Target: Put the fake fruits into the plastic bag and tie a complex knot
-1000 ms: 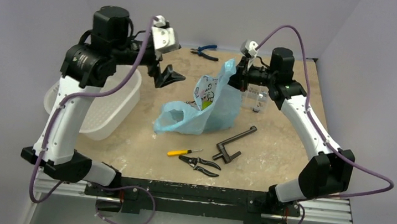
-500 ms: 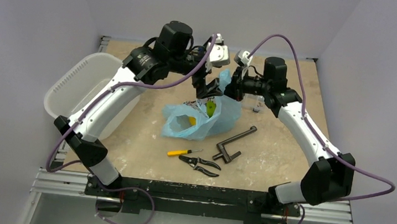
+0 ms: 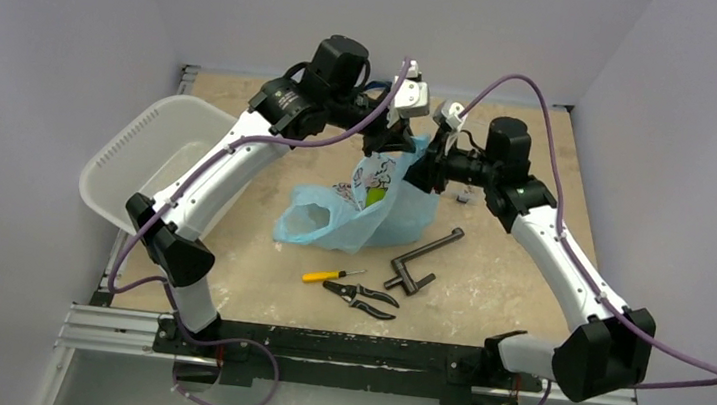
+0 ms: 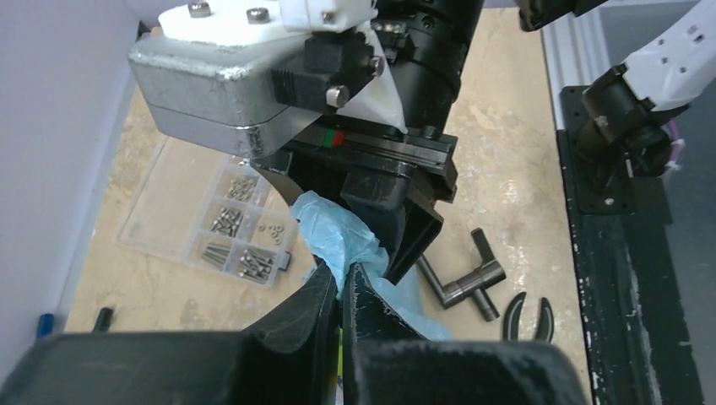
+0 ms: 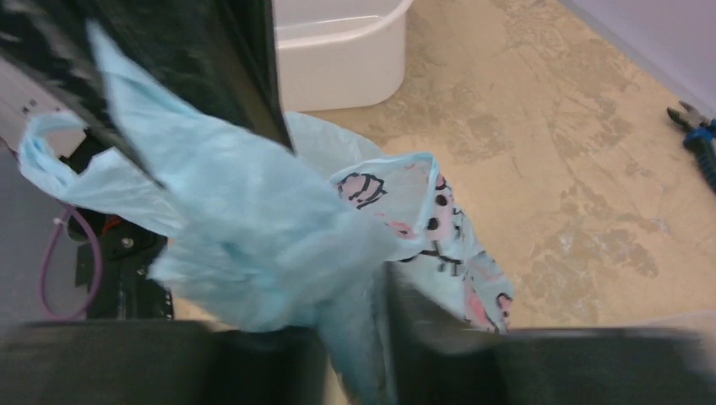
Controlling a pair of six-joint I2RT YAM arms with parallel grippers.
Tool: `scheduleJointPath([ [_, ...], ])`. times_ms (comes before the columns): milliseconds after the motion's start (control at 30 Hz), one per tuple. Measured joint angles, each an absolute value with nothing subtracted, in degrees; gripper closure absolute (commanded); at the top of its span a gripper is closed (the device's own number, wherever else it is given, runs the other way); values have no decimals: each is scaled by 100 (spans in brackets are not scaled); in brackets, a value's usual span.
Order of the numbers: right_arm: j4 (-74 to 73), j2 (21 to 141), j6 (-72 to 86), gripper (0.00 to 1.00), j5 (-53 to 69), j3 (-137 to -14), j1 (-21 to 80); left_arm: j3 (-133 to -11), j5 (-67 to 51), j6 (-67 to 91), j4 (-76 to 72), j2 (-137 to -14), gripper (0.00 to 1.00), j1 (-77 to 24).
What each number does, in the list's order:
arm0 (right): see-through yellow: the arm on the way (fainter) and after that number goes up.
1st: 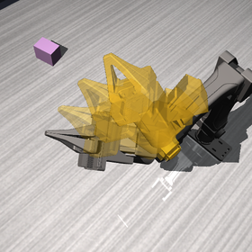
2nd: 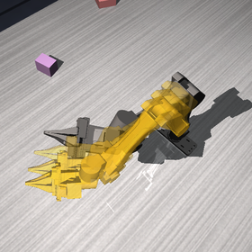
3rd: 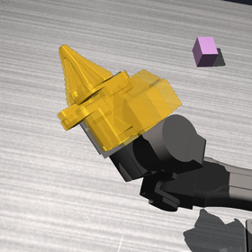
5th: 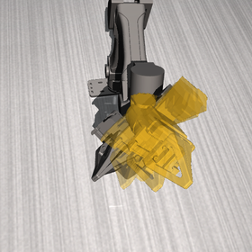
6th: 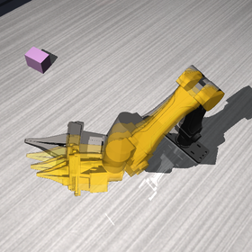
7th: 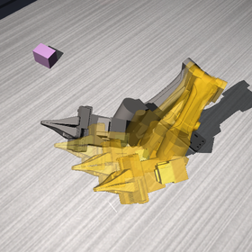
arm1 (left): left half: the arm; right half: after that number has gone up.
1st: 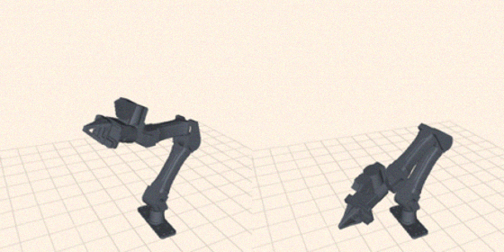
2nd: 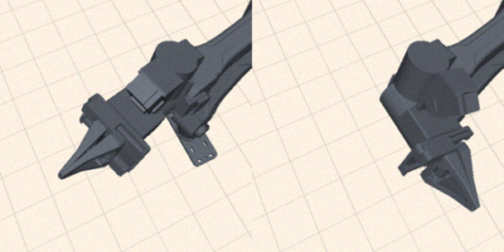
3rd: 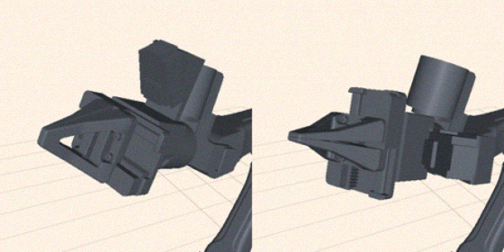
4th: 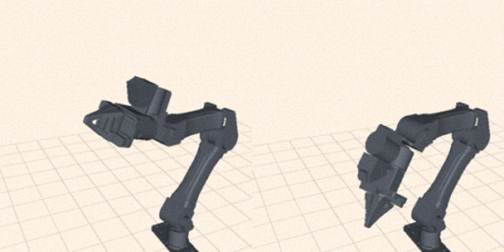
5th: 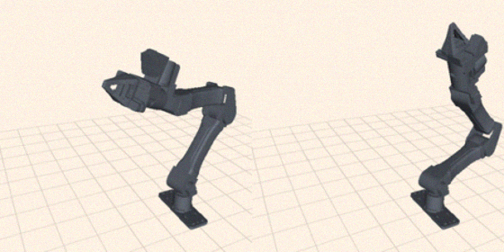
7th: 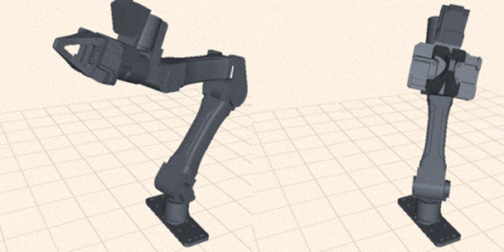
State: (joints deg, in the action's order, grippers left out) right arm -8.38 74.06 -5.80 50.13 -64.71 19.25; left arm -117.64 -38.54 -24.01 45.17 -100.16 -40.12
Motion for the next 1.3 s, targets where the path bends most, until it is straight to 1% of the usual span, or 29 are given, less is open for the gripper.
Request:
scheduleJointPath([
  [33, -810, 7371, -552, 42, 4993, -6423, 1925, -11775, -3938, -2390, 4530, -10016, 100, -4005],
  [67, -803, 7323, -519, 32, 4971, -6370, 1922, -11786, -4049, -2353, 4536, -10016, 100, -3981],
  [133, -735, 7150, -480, 19, 4877, -6200, 1925, -11797, -4244, -2237, 4528, -10014, 100, -3922],
  [200, -607, 6785, -421, 10, 4718, -5859, 1922, -11837, -4364, -2132, 4539, -10014, 100, -3817],
  [300, -183, 5972, -237, 1, 4399, -5159, 1922, -12053, -4499, -1964, 4584, -10031, 100, -3651],
  [400, 427, 5205, -16, 1, 4117, -4595, 1925, -12449, -4674, -1774, 4615, -10092, 100, -3535],
  [500, 1070, 5030, 176, 1, 3944, -4501, 1925, -12650, -4860, -1573, 4584, -10123, 100, -3533],
  [600, 1767, 5164, 283, 1, 3789, -4497, 1929, -12676, -4954, -1391, 4556, -10149, 100, -3542],
  [1000, 3854, 6361, 947, 1, 3577, -4368, 2141, -12440, -4947, -1151, 4372, -10243, 100, -3642],
  [1167, 4342, 6672, 961, 1, 3802, -4368, 2471, -12383, -4939, -1160, 4368, -10245, 100, -3688],
  [1300, 4104, 6598, 711, 1, 4001, -4368, 2512, -12376, -4943, -1258, 4324, -10245, 100, -3728],
])
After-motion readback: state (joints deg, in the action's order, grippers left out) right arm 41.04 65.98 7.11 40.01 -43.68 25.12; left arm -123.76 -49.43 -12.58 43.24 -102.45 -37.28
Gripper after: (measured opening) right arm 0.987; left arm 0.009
